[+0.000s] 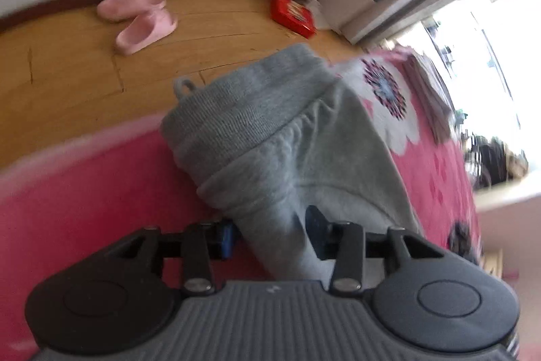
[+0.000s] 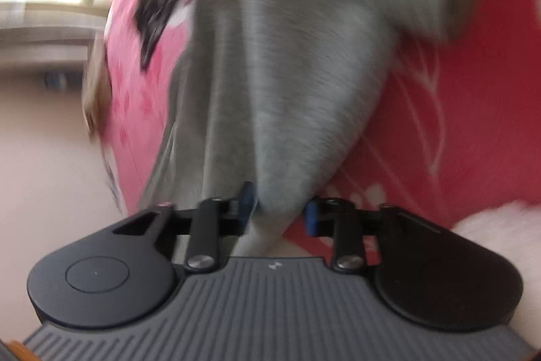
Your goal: Fold clothes
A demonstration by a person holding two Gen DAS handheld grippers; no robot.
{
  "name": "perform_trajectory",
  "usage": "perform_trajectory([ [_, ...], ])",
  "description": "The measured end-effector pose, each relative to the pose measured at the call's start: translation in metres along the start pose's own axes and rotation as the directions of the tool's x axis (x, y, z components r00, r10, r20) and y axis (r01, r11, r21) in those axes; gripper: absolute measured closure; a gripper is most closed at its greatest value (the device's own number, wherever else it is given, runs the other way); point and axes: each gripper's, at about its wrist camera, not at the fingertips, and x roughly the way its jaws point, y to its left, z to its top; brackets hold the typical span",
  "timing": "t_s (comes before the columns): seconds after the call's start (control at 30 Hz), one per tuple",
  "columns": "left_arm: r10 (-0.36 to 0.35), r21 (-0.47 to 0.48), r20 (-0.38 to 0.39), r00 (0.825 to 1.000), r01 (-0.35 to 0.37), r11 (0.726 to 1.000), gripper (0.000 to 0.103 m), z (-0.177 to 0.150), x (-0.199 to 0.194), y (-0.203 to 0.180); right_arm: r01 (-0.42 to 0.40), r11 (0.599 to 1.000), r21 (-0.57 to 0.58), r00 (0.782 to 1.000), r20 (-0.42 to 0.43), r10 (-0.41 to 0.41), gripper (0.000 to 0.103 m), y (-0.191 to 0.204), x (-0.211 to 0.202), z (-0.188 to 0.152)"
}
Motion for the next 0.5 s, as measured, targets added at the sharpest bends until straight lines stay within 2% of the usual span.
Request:
perform_trajectory([
  [0.03, 0.013, 0.04, -0.01, 1.0, -0.013, 0.999, 0.059, 0.001, -0.008, -0.002, 0.036, 0.997, -0.07, 0.999, -0.01, -0.037, 0.054, 0.012, -0.011, -0.001],
  [0.07, 0.027, 0.081, -0.019, 0.999, -0.026, 0.996, 0.053, 0.002, -0.016, -0.004, 0.071, 0.988, -0.14, 0.997, -0.018, -0.075, 0.052, 0.023, -0.022, -0.002],
  [0.13, 0.073, 0.188, 0.049, 0.996, -0.081, 0.979, 0.045, 0.001, -0.036, -0.01, 0.08, 0.95, -0.3, 0.995, -0.035, -0.095, 0.052, 0.062, -0.035, 0.001],
  [0.17, 0.088, 0.245, 0.093, 0.992, -0.108, 0.963, 0.042, 0.003, -0.046, -0.016, 0.063, 0.916, -0.396, 0.995, -0.047, -0.088, 0.052, 0.079, -0.042, -0.007],
  [0.23, 0.081, 0.329, 0.16, 0.984, -0.131, 0.935, 0.041, 0.012, -0.059, -0.026, 0.01, 0.825, -0.566, 0.996, -0.069, -0.06, 0.051, 0.118, -0.045, -0.021],
  [0.3, 0.058, 0.414, 0.207, 0.977, -0.141, 0.899, 0.037, 0.023, -0.061, -0.041, -0.062, 0.689, -0.722, 0.996, -0.089, -0.003, 0.048, 0.17, -0.022, -0.038],
  [0.33, 0.055, 0.474, 0.21, 0.976, -0.151, 0.868, 0.036, 0.027, -0.052, -0.053, -0.101, 0.606, -0.789, 0.994, -0.103, 0.031, 0.046, 0.203, 0.002, -0.045],
  [0.4, 0.05, 0.586, 0.215, 0.975, -0.169, 0.792, 0.035, 0.036, -0.035, -0.076, -0.159, 0.456, -0.876, 0.987, -0.144, 0.067, 0.045, 0.245, 0.043, -0.066],
  [0.43, 0.048, 0.649, 0.207, 0.977, -0.173, 0.741, 0.035, 0.037, -0.022, -0.086, -0.183, 0.381, -0.906, 0.983, -0.167, 0.074, 0.045, 0.264, 0.066, -0.077],
  [0.5, 0.054, 0.766, 0.183, 0.982, -0.177, 0.618, 0.035, 0.034, 0.005, -0.107, -0.226, 0.235, -0.945, 0.974, -0.217, 0.062, 0.045, 0.295, 0.113, -0.099],
])
